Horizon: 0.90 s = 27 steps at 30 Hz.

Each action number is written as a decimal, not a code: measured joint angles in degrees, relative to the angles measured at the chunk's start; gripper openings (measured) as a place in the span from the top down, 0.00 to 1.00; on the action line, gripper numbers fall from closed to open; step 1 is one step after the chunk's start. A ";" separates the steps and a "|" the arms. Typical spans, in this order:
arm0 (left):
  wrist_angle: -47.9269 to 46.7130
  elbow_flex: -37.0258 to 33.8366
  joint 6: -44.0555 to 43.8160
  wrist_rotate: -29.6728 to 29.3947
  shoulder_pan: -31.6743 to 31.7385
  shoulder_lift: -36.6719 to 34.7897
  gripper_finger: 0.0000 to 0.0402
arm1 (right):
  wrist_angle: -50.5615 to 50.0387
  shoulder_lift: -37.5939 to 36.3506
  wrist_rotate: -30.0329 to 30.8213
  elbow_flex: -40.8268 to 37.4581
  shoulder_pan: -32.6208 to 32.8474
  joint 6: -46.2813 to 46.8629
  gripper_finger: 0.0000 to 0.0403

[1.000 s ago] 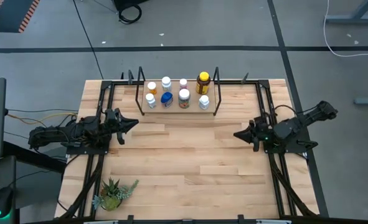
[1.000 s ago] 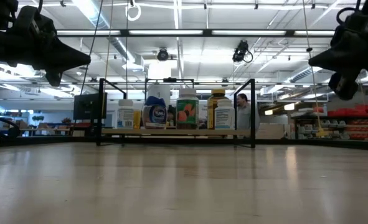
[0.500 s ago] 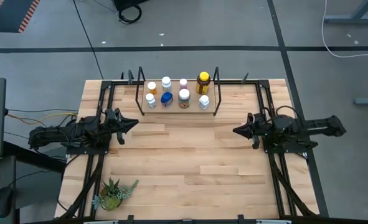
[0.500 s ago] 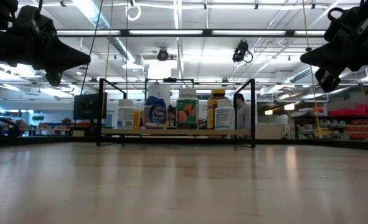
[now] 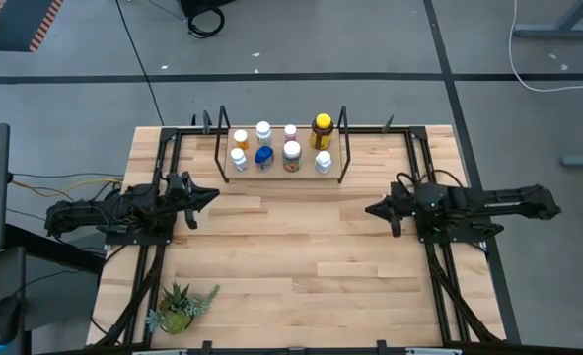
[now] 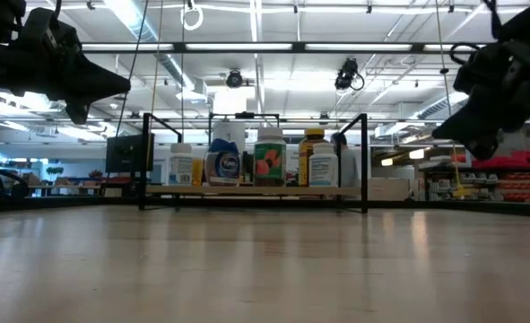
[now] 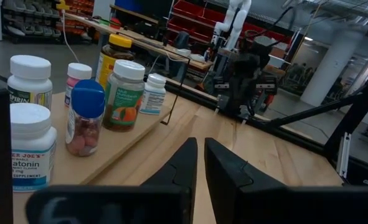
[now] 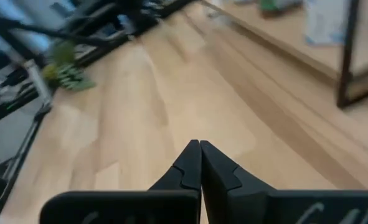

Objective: Pick and place medicine bottles onto shelf by color
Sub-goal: Return to Home Position

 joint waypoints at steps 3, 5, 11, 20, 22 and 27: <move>0.00 0.00 0.03 0.01 0.00 0.00 0.92 | 0.10 2.72 1.88 -0.01 0.00 4.73 0.98; 0.01 0.00 0.04 0.00 0.00 0.00 0.93 | 0.10 4.00 2.05 0.00 0.00 5.12 0.97; 0.01 0.02 0.02 0.02 0.00 0.00 0.92 | 0.08 5.83 2.03 -0.01 0.00 5.23 0.96; 0.00 0.02 0.02 0.00 0.00 0.00 0.91 | 0.08 5.82 2.03 -0.02 0.00 5.22 0.96; 0.01 0.02 0.06 0.01 0.00 0.00 0.91 | 0.08 5.82 2.03 -0.02 0.00 5.23 0.96; 0.02 0.02 0.04 0.02 0.00 0.00 0.93 | 0.08 5.82 2.03 -0.02 0.00 5.23 0.96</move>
